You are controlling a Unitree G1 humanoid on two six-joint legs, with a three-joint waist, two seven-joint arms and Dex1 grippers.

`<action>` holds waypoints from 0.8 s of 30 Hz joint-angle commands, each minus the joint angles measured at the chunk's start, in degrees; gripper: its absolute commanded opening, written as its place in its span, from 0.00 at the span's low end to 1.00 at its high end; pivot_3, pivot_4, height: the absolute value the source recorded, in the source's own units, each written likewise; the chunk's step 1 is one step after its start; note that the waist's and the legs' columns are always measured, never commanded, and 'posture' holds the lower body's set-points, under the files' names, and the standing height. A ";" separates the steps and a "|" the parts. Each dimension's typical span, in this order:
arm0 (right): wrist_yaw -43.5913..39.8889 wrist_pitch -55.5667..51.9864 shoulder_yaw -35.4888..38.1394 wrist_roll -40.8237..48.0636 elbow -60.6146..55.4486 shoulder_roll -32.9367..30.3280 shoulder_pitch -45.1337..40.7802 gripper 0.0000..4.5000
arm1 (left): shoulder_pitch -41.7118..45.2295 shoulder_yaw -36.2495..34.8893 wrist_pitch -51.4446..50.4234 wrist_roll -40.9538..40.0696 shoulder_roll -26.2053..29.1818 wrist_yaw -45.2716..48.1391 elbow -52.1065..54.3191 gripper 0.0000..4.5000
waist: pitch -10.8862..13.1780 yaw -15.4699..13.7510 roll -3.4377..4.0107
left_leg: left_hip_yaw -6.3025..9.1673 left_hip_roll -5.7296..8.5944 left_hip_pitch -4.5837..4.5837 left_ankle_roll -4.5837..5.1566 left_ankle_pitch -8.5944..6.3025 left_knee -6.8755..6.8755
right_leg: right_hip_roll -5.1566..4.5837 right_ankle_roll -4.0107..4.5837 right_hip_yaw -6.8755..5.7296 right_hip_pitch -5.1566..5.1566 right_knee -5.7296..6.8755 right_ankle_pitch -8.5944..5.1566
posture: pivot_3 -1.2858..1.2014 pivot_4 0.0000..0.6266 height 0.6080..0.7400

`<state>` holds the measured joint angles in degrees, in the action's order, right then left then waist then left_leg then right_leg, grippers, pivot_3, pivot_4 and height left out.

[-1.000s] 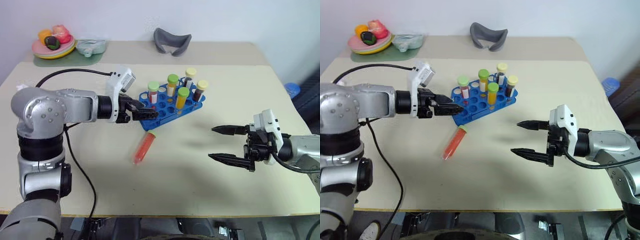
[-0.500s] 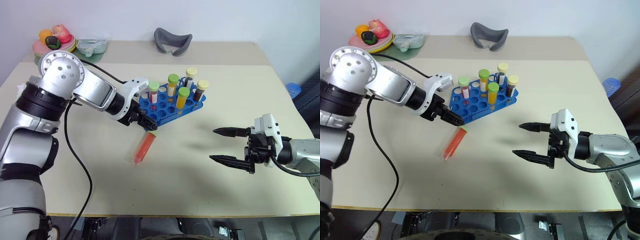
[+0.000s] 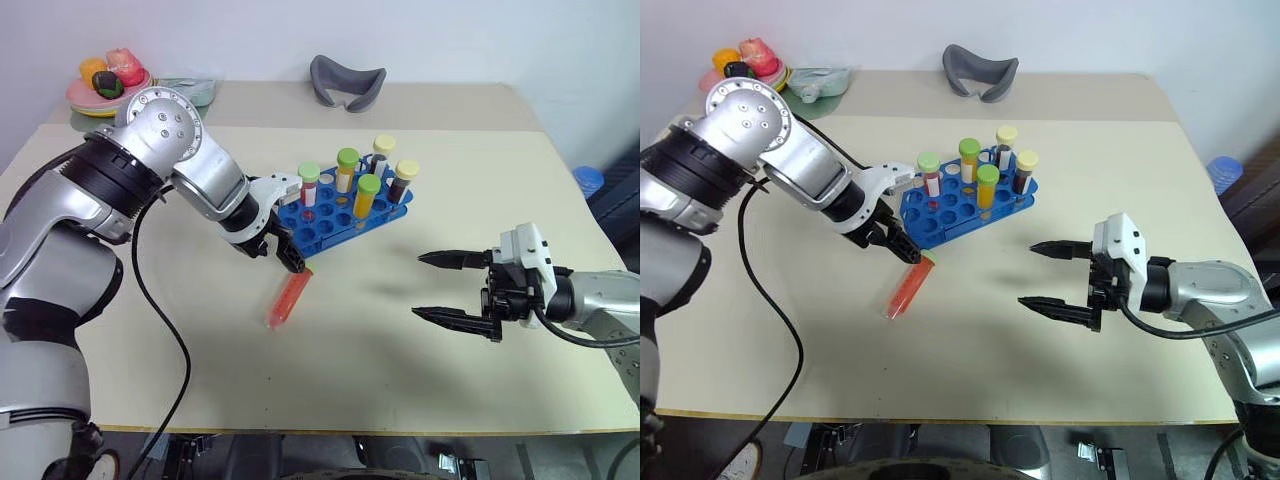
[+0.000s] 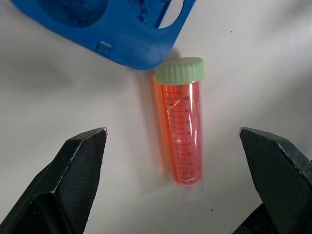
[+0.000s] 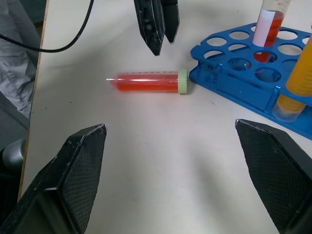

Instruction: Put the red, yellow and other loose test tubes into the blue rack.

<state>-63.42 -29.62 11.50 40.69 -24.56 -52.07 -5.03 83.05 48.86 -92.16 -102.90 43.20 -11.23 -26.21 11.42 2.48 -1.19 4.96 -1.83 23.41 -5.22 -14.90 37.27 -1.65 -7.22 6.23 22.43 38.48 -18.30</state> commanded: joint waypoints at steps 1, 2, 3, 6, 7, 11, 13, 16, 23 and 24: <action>-0.59 0.07 -0.34 0.45 -0.30 0.23 -1.43 0.96 | -1.37 -0.10 -0.34 0.78 -0.64 -1.76 1.67 0.99 | 0.00 0.07 0.00 | 0.00 0.00 0.00 0.00 0.00 0.00 | 0.00 0.00 0.00 0.00 0.01 0.00 | 0.52 0.24 1.00; -0.59 -0.04 -0.53 0.48 -0.23 0.22 -1.74 0.96 | -1.84 -0.22 -0.34 1.16 -0.86 -2.11 2.00 0.99 | 0.00 0.09 0.00 | 0.00 0.00 0.00 0.00 0.00 0.00 | 0.00 0.00 0.00 0.00 0.02 0.00 | 0.52 0.24 1.00; -0.59 -0.14 -0.72 0.52 -0.15 0.22 -2.03 0.96 | -2.24 -0.39 -0.34 1.71 -1.15 -2.57 2.17 0.99 | 0.00 0.08 0.00 | 0.00 0.00 0.00 0.00 0.00 0.01 | 0.00 0.00 0.00 0.01 0.02 0.00 | 0.52 0.24 1.00; -0.57 -0.41 -1.07 0.75 -0.16 0.11 -2.62 0.96 | -3.19 -0.63 -0.34 3.53 -2.30 -3.44 2.47 0.99 | 0.00 0.00 0.00 | 0.00 0.00 0.01 0.00 0.00 0.02 | 0.00 0.00 0.01 0.01 0.02 0.00 | 0.52 0.24 1.00; -0.55 -0.53 -1.07 0.83 -0.25 0.07 -2.70 0.96 | -3.64 -1.05 -0.34 4.52 -2.75 -3.93 2.71 0.99 | 0.00 -0.02 0.00 | 0.00 0.00 0.01 0.00 0.00 0.02 | 0.00 0.00 0.01 0.01 0.01 0.00 | 0.52 0.24 1.00; -0.55 -0.99 -0.73 1.14 -0.71 -0.12 -2.57 0.96 | -6.25 -3.03 -0.34 9.11 -4.29 -5.65 4.62 0.99 | 0.00 -0.07 0.00 | 0.00 0.00 0.01 0.00 0.00 0.02 | 0.00 0.00 0.01 0.00 0.00 0.00 | 0.52 0.24 1.00; -0.42 -1.28 -0.52 1.34 -1.12 -0.13 -2.39 0.96 | -7.79 -4.03 -0.34 11.39 -4.70 -6.33 5.96 0.99 | 0.00 -0.03 0.00 | 0.00 0.00 0.01 0.00 0.00 0.03 | 0.00 0.00 0.00 0.00 0.00 0.00 | 0.52 0.24 1.00; -0.22 -1.63 -0.24 1.66 -1.58 -0.15 -2.15 0.96 | -10.33 -6.04 -0.34 15.11 -5.82 -7.79 6.67 0.99 | -0.03 0.02 0.05 | 0.00 0.00 -0.02 0.00 0.01 0.05 | 0.00 0.00 0.01 -0.02 0.05 0.00 | 0.52 0.24 1.00; -0.09 -2.40 -0.03 2.10 -1.95 -0.43 -2.50 0.96 | -12.54 -9.81 -0.34 15.80 -6.72 -9.78 6.48 0.99 | -0.14 -0.07 0.24 | 0.00 0.02 -0.10 0.00 0.01 0.19 | 0.00 0.00 0.01 -0.17 0.13 0.01 | 0.52 0.24 1.00; -0.08 -2.52 -0.18 2.13 -1.83 -0.45 -2.85 0.96 | -12.59 -10.24 -0.34 15.32 -6.77 -10.22 6.04 0.99 | -0.14 -0.06 0.24 | 0.00 0.02 -0.10 0.00 0.01 0.19 | 0.00 0.00 0.01 -0.17 0.13 0.01 | 0.52 0.24 1.00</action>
<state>-63.39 -32.19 9.78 41.80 -24.61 -52.10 -7.10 71.02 39.57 -92.19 -88.03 36.38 -20.32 -19.21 11.27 2.42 -0.95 4.96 -1.81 23.31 -5.22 -14.89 37.46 -1.65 -7.22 6.23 22.27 38.61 -18.29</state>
